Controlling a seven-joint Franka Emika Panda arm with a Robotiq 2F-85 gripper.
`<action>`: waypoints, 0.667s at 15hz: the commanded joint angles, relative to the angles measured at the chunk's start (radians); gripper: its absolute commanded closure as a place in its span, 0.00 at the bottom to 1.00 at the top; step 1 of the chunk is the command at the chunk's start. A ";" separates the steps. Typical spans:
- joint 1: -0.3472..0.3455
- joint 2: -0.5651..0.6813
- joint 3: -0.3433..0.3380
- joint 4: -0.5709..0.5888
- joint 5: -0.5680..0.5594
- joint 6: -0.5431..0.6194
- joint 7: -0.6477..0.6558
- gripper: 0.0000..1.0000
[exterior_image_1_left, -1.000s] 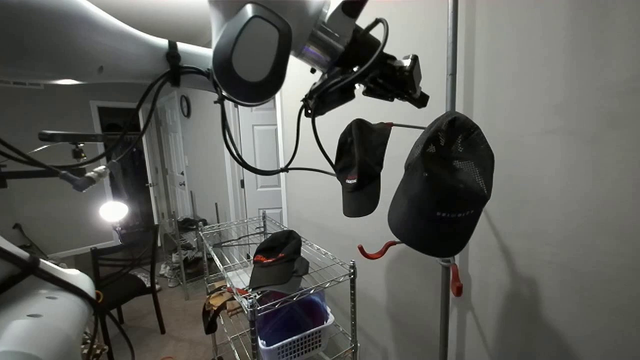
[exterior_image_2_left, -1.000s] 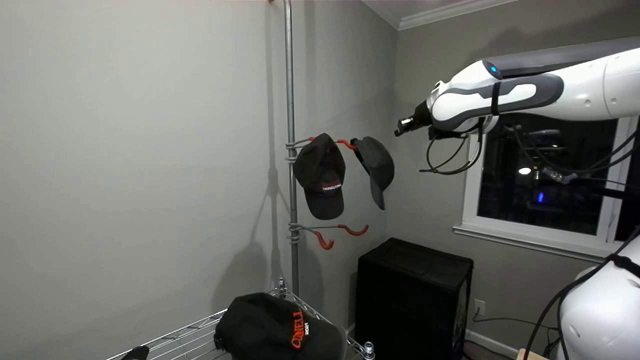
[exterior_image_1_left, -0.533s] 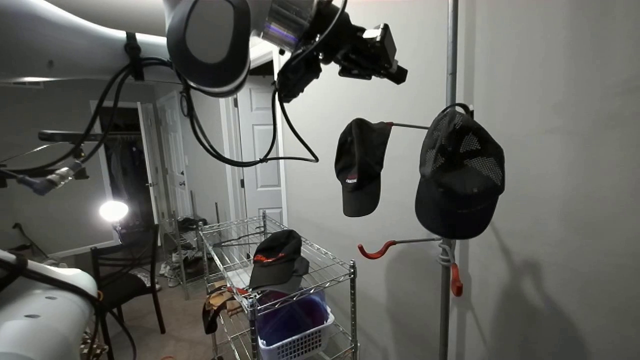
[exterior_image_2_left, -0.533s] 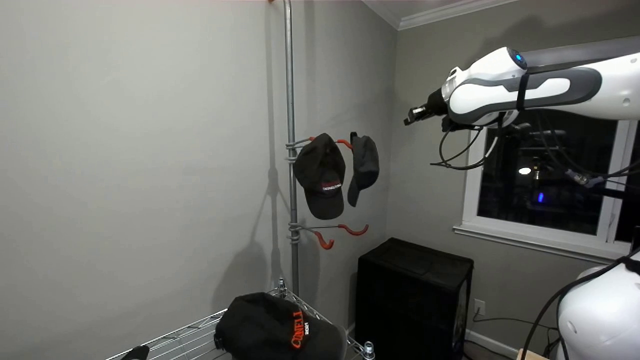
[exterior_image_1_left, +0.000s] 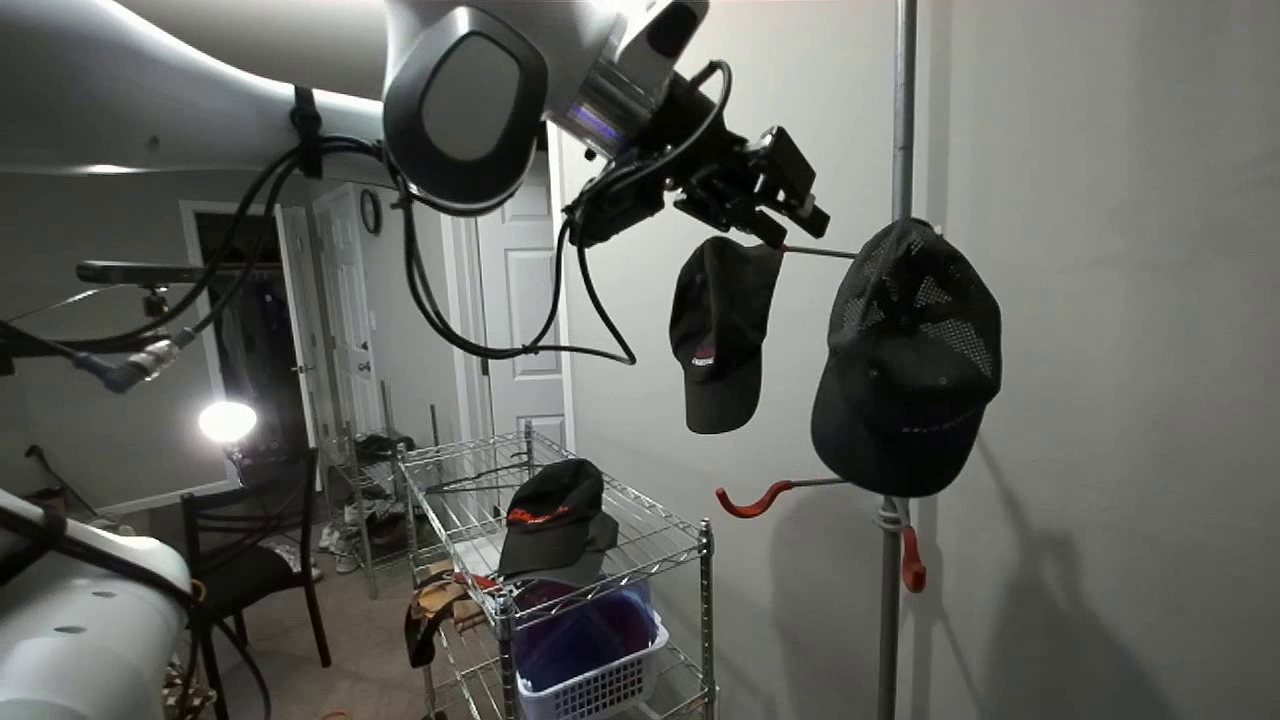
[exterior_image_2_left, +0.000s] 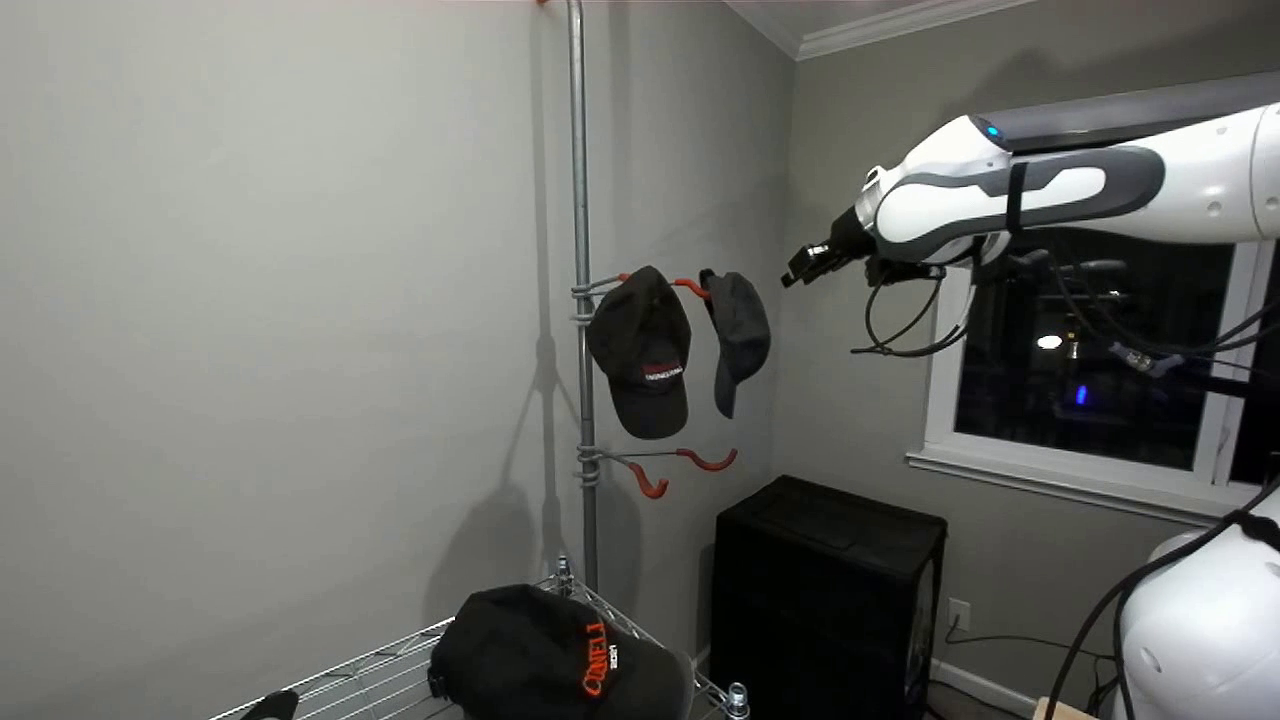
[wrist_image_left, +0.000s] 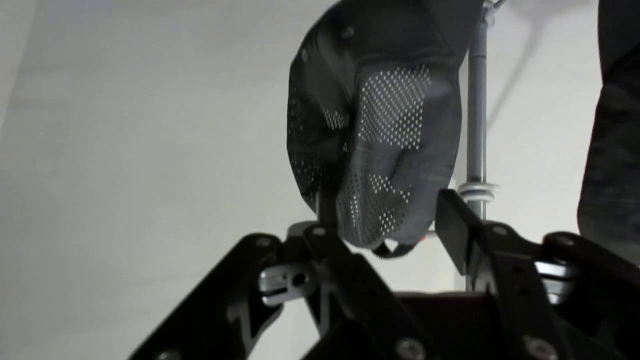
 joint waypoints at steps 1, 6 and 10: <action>0.013 0.124 -0.019 0.090 0.020 -0.087 -0.019 0.15; -0.011 0.269 -0.012 0.164 0.006 -0.093 -0.014 0.00; -0.001 0.345 -0.017 0.206 0.031 -0.062 -0.042 0.00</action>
